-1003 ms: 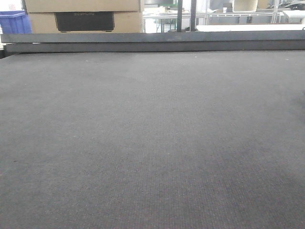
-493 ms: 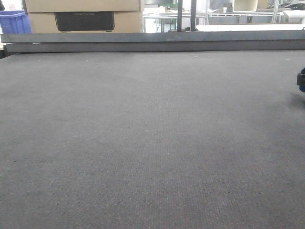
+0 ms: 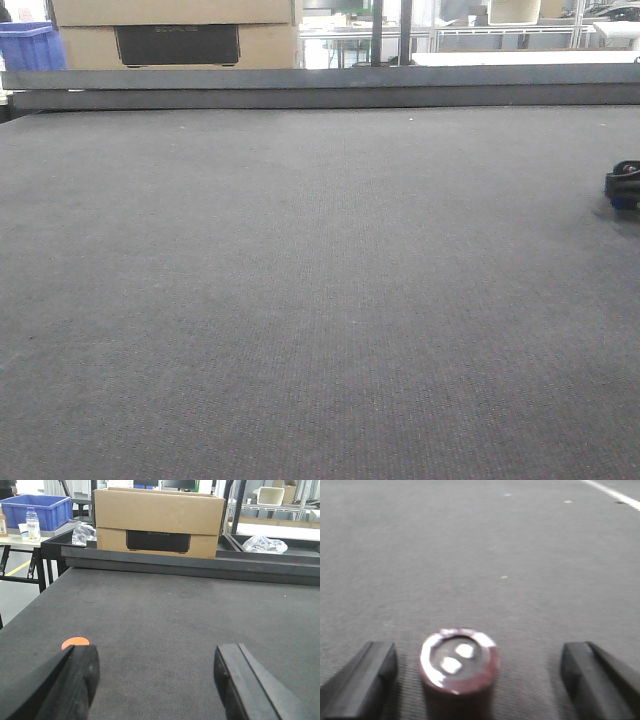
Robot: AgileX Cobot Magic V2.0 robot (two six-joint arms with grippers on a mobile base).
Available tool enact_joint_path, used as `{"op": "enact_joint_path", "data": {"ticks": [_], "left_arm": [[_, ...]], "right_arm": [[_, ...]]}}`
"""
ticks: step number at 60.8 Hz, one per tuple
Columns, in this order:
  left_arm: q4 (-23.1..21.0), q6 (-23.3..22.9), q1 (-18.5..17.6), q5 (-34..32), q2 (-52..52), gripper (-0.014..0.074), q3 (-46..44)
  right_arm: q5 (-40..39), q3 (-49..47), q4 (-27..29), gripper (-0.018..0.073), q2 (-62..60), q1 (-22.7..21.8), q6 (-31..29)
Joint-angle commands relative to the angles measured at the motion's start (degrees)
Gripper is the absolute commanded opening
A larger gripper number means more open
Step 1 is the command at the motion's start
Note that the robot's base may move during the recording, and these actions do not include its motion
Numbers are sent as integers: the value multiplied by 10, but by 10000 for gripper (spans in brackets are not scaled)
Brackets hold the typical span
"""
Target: Place cylindrical capacitor in blue bin on shelf
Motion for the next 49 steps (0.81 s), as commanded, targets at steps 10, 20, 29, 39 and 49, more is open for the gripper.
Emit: {"op": "enact_joint_path", "data": {"ticks": [10,20,29,39,49], "left_arm": [[1,-3,-2,-7,2,393,-5],[-15,-3,-2,-7,2,393,-5],[-11,-3,3,-1,4,393,-4],[-2,-3,34,-8,39,407,19],[-2,-3,80,-97,107,577,66]], "right_arm": [[-8,-10,-8,84,6,-5,-3],[-5,-10,-8,-124,-6,-5,-3],[3,-2,-8,-153,-67,-5,-3],[18,29,-8,-153,-195,-3,-3],[122,36,-15,-153,-325,1,-3]]}}
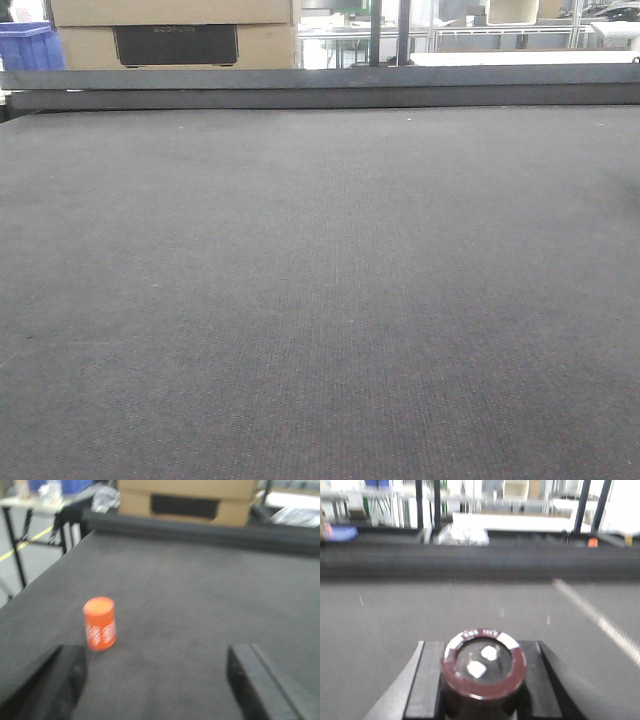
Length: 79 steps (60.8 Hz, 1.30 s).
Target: Place cylindrical capacitor in blue bin on shelf
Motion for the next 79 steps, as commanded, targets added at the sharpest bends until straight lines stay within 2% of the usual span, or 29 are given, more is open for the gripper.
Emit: {"op": "enact_joint_path", "data": {"ticks": [1,6,16,25,31,37,48,62,79], "left_arm": [[2,-3,23,-74,41,599,26],[2,-3,38,-151,93,608,47],[2,-3,42,-253,226,603,54],[2,-3,42,-422,368,603,52],[2,-3,42,-497,458,603,31],[-3,-3,42,-506,535,603,-16],[-50,-3,42,-503,642,603,-111],[-53,-3,48,-497,737,603,-197],[-54,-3,67,-498,807,603,-245]], "right_arm": [[57,4,-11,-153,-71,2,-3],[102,4,-16,-153,-124,7,-3],[161,4,-17,-153,-191,14,-3],[185,4,-18,-153,-224,18,-3],[201,4,-18,-153,-234,18,-3],[206,4,-18,-153,-241,18,-3],[213,4,-18,-153,-244,18,-3],[228,4,-18,-153,-244,18,-3],[228,4,-43,-153,-244,18,-3]]}}
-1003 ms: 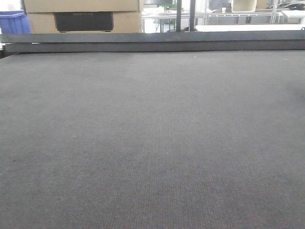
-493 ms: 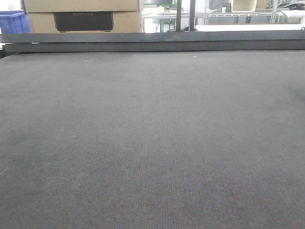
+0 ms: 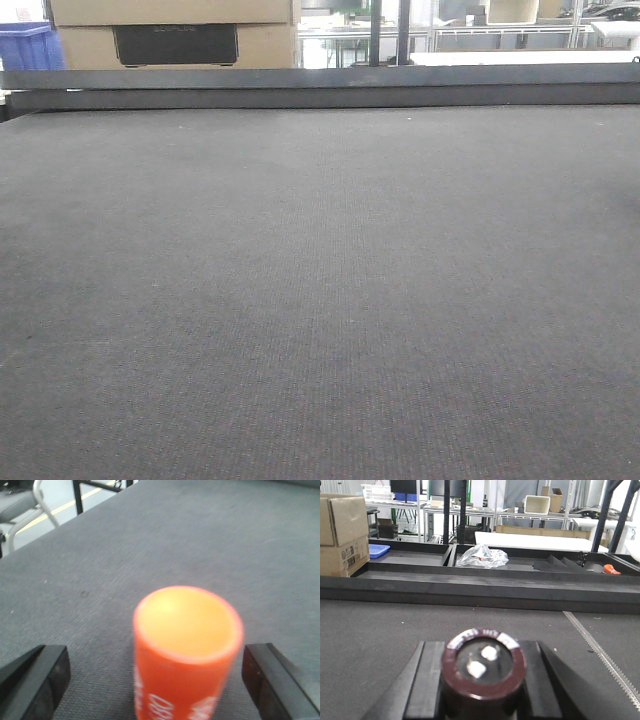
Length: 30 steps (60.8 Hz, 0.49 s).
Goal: Place cylindrical capacitor in blue bin on shelf
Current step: 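Close the left gripper on the orange cylinder and lift it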
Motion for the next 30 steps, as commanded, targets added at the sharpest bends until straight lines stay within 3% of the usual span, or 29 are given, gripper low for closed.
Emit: {"op": "enact_joint_path", "data": {"ticks": [1,8,21,24,30], "left_arm": [[-3,-2,2,-11,11,603,-15],[18,-2,2,-10,28,603,-31],[17,-2,2,-1,41,594,-52],[17,-2,2,-1,41,568,-56],[17,-2,3,-2,41,412,-59]], "right_arm": [[-10,2,-13,-153,-6,1,-2],[-10,2,-13,-153,-6,1,-2],[-10,2,-13,-153,-6,1,-2],[-10,2,-13,-153,-6,1,-2],[-10,2,-13,-153,-6,1,-2]]}}
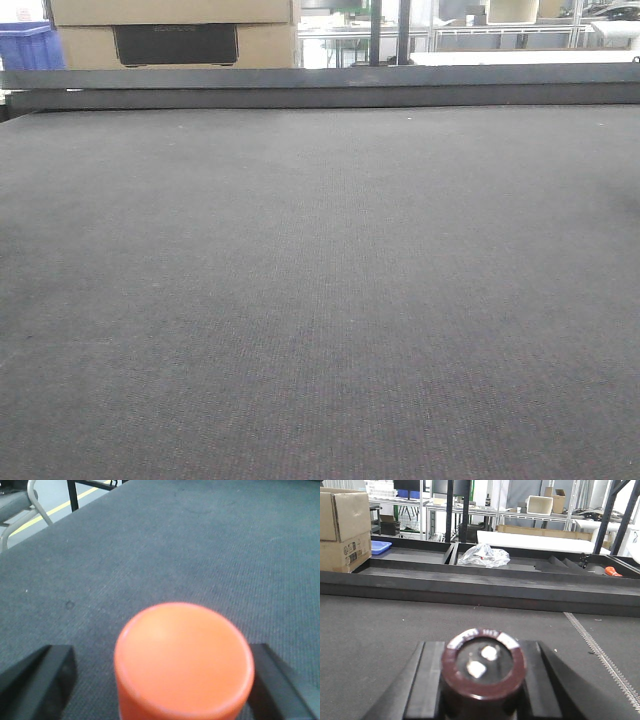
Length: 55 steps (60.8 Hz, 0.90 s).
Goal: Place cylindrical capacitor in blue bin on shelf
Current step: 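Close the left gripper on the orange cylinder and lift it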
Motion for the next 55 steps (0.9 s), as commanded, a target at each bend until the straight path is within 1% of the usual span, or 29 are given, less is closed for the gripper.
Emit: {"op": "enact_joint_path", "data": {"ticks": [1,2,4,11,14,18,22,26,27,37,45,55], "left_arm": [[3,-2,2,-7,0,383,-7],[3,-2,2,-7,0,337,-7],[3,-2,3,-7,0,273,-7],[3,-2,3,-7,0,-22,-7],[7,-2,3,-5,-3,-112,-7],[35,-2,2,22,-22,-110,-7],[52,-2,-2,57,-51,-111,-8],[62,-2,-10,103,-87,-111,-13],[65,-2,-13,126,-105,-111,-16],[67,-2,-47,260,-204,-111,-48],[68,-2,-78,363,-277,-111,-75],[68,-2,-119,486,-354,-111,-99]], "right_arm": [[-13,2,-5,-153,-6,1,-2],[-11,2,-5,-153,-6,1,-2],[-11,2,-5,-153,-6,1,-2],[-7,2,-5,-153,-6,1,-2],[-1,2,-5,-153,-6,1,-2],[22,-1,-5,-153,-8,1,-2],[67,-16,-5,-153,-9,1,-2],[132,-41,-5,-153,-9,1,-2],[154,-49,-5,-153,-9,1,-2],[254,-107,-5,-153,-9,1,-2],[323,-135,-5,-153,-9,1,-2],[375,-140,0,-153,-16,6,-2]]}}
